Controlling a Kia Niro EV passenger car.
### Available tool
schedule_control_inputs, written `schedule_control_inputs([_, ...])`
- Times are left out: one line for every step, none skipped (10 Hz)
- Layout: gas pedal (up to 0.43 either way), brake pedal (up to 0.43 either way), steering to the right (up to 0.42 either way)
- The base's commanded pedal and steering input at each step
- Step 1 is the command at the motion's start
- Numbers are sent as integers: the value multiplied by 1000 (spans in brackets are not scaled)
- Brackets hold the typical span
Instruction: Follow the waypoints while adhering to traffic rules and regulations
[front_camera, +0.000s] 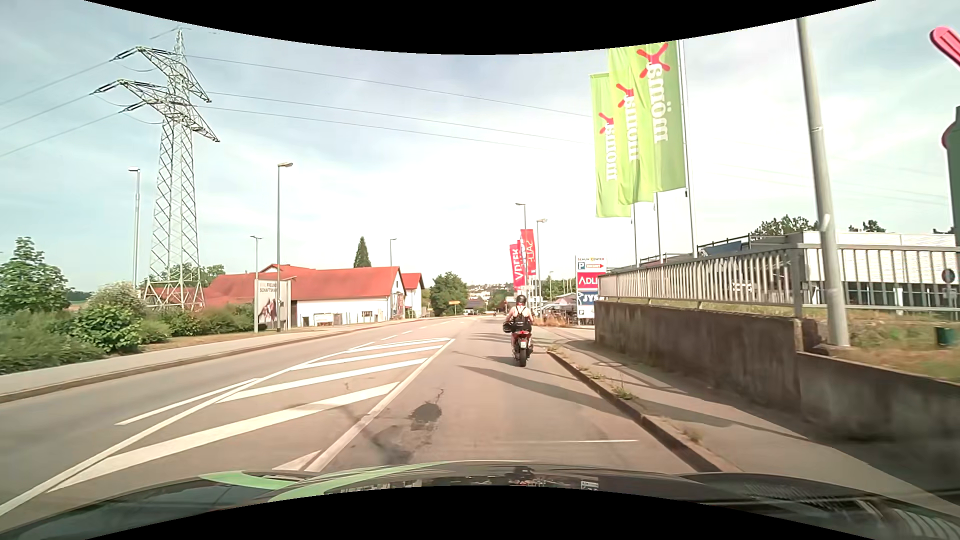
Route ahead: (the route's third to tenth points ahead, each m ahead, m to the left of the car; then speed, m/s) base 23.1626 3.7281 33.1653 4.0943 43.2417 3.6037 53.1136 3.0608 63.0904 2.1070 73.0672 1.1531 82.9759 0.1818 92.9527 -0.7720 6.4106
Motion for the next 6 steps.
schedule_control_inputs([0, 0, 4])
schedule_control_inputs([0, 0, 4])
schedule_control_inputs([0, 0, 4])
schedule_control_inputs([0, 0, 4])
schedule_control_inputs([0, 0, 4])
schedule_control_inputs([8, 0, 4])
